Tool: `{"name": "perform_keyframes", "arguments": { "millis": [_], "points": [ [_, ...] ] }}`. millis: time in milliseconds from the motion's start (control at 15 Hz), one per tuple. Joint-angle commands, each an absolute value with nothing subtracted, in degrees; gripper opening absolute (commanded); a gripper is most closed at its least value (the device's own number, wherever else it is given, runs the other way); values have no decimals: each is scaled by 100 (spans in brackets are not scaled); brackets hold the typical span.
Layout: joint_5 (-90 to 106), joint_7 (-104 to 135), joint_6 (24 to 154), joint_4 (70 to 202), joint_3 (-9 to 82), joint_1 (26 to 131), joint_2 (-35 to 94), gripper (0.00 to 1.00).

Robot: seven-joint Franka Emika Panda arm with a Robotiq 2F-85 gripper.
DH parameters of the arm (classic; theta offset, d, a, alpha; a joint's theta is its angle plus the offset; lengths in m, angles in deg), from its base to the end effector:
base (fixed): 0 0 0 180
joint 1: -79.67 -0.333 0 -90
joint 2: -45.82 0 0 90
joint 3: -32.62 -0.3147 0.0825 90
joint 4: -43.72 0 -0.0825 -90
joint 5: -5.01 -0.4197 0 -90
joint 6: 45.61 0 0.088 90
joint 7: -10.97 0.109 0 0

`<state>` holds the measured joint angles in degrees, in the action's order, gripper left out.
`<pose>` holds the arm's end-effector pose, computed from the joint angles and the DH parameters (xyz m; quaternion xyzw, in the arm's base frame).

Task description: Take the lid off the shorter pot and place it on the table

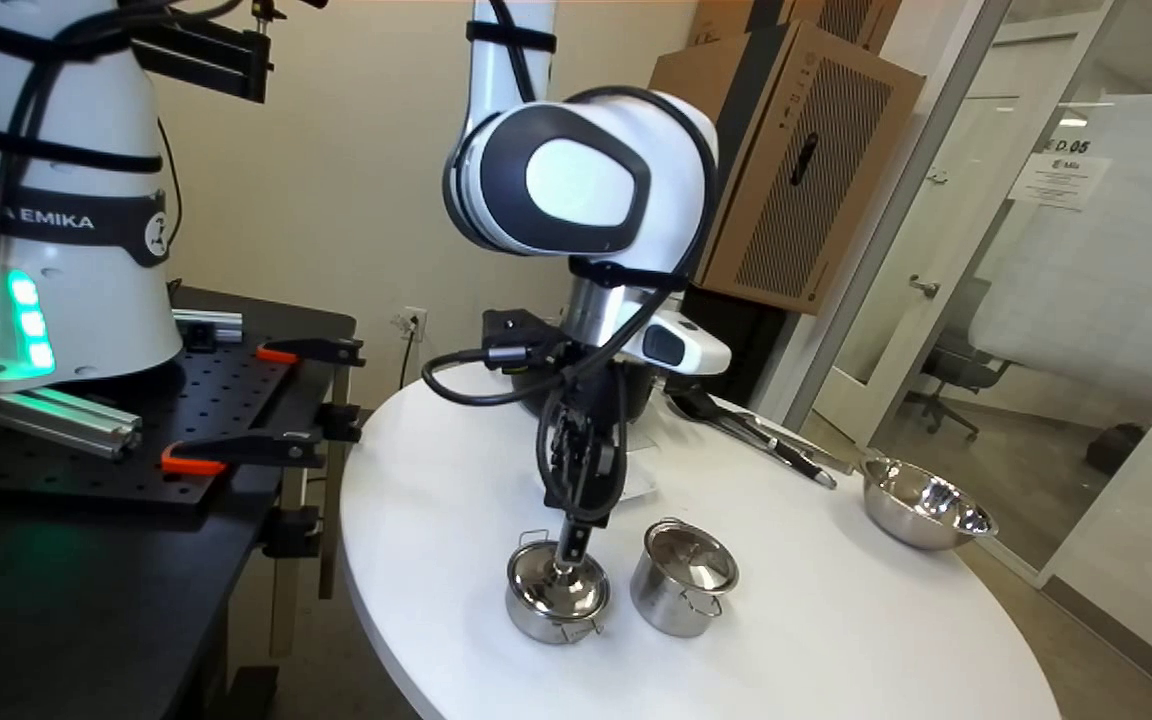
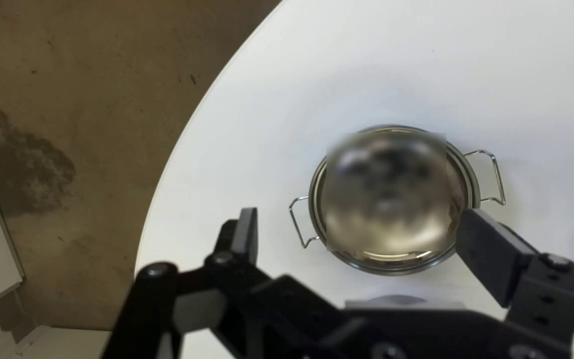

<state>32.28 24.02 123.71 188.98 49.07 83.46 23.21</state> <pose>0.4297 -0.1435 0.0952 0.9938 -0.0450 0.0015 0.1014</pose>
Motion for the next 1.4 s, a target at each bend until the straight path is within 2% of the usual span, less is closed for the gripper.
{"name": "perform_keyframes", "arguments": {
  "millis": [0, 800, 1333],
  "points": [
    [2376, 1858, 12579, 18661, 4641, 8484, 1866, 100],
    [1299, 887, 12384, 17969, 3990, 8969, 1303, 100],
    [1176, 850, 12345, 17870, 3914, 9001, 1170, 100]
  ]
}}
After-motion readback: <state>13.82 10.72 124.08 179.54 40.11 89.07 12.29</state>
